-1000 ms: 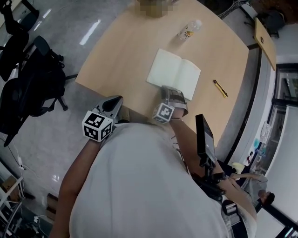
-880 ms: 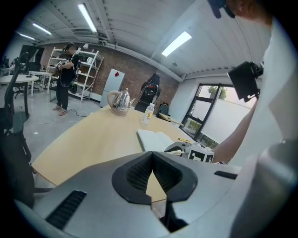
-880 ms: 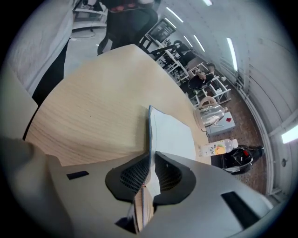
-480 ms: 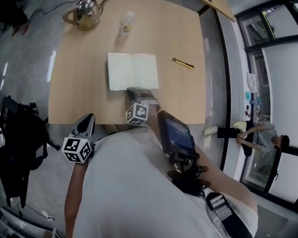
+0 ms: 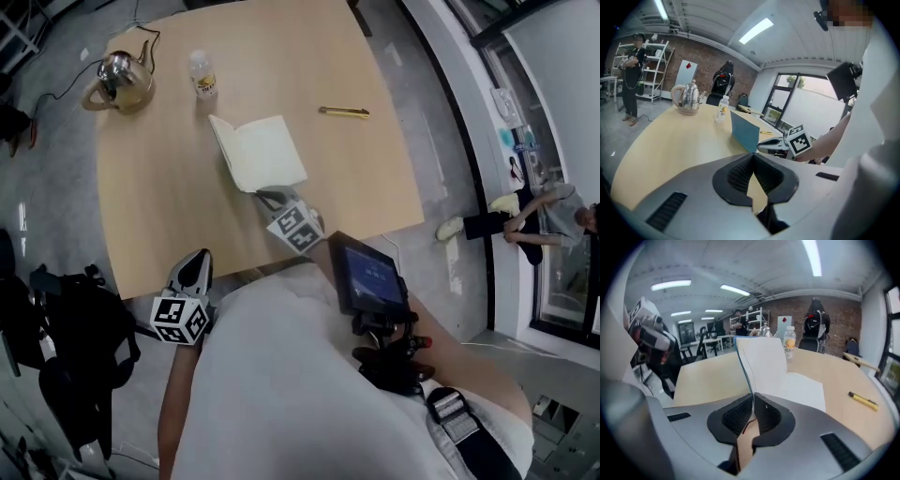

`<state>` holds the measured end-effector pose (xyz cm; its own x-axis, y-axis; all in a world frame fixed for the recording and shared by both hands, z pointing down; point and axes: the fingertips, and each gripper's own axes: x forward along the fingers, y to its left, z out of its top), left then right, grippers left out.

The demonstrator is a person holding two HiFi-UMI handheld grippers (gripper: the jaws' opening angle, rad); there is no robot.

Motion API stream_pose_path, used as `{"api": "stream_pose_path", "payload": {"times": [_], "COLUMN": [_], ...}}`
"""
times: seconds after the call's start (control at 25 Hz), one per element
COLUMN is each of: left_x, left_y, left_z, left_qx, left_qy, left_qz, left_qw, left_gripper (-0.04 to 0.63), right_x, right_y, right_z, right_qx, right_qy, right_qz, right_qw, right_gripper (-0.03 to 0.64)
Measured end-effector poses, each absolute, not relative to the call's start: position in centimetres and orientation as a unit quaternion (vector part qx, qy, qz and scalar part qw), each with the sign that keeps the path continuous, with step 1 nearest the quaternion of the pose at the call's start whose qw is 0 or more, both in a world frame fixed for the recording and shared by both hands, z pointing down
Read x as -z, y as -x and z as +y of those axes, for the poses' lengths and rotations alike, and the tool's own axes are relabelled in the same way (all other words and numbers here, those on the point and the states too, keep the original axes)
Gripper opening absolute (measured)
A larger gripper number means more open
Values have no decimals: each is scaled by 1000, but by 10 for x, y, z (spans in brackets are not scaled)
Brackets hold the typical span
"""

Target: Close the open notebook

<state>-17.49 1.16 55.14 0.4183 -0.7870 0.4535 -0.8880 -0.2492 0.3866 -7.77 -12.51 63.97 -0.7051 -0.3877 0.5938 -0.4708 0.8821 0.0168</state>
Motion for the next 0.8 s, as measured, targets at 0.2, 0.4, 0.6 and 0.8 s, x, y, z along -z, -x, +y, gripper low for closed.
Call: {"api": "stream_pose_path", "payload": {"times": [0.2,0.4,0.6,0.8], "left_x": [-550,-552,-548,-548], "left_y": [152,135,123,112], "left_z": [-4,-14,-25,-30], "left_qx": [-94,-111,-128,-144], "left_qy": [-800,-809,-815,-816], "left_qz": [-507,-487,-476,-470], "left_qw": [306,309,304,305], "left_gripper": [7,6,7,6], "right_x": [-637,-643,-654,-665], "right_y": [54,30,17,6], "right_z": [-138,-147,-148,-154], "right_qx": [-226,-319,-413,-528], "right_qy": [-264,-288,-304,-338], "right_qz": [-913,-889,-850,-776], "right_qw": [215,160,119,61], "right_gripper": [25,23,25,25]}}
